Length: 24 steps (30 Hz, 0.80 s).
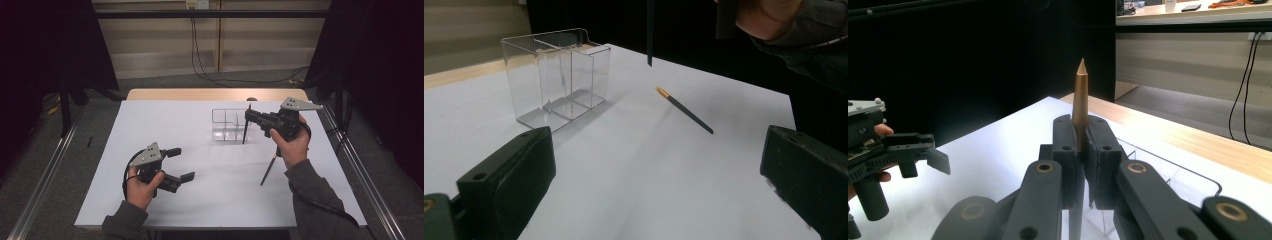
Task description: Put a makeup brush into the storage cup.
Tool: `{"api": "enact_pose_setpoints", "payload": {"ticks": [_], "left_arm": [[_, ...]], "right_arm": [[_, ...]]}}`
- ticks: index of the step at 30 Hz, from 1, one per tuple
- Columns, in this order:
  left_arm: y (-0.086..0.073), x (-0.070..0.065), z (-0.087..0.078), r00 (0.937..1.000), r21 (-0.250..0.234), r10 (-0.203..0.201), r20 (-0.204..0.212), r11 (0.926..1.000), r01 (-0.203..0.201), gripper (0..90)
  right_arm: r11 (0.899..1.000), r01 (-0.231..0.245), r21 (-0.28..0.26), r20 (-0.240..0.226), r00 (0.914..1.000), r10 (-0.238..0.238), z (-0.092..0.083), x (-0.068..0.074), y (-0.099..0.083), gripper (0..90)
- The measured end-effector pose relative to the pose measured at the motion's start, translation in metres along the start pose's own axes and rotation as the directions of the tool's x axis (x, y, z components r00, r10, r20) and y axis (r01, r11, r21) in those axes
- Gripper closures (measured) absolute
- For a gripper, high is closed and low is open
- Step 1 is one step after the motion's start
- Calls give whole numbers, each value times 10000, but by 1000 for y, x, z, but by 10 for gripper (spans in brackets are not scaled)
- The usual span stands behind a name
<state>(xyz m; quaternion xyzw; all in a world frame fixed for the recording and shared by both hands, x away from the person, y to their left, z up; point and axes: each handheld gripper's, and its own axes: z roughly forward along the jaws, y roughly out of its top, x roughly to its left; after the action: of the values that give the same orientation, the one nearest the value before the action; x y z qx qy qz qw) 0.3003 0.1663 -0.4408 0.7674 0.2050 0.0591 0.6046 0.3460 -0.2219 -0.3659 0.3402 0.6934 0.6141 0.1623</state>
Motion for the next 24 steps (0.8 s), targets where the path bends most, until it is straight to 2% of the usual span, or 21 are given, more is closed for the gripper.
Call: {"api": "enact_pose_setpoints", "payload": {"ticks": [24], "left_arm": [[-1,0,1,10000,70,-24,18,10000,24,13]], "right_arm": [[9998,38,-205,142,9999,-35,5,-9,15,853]]}}
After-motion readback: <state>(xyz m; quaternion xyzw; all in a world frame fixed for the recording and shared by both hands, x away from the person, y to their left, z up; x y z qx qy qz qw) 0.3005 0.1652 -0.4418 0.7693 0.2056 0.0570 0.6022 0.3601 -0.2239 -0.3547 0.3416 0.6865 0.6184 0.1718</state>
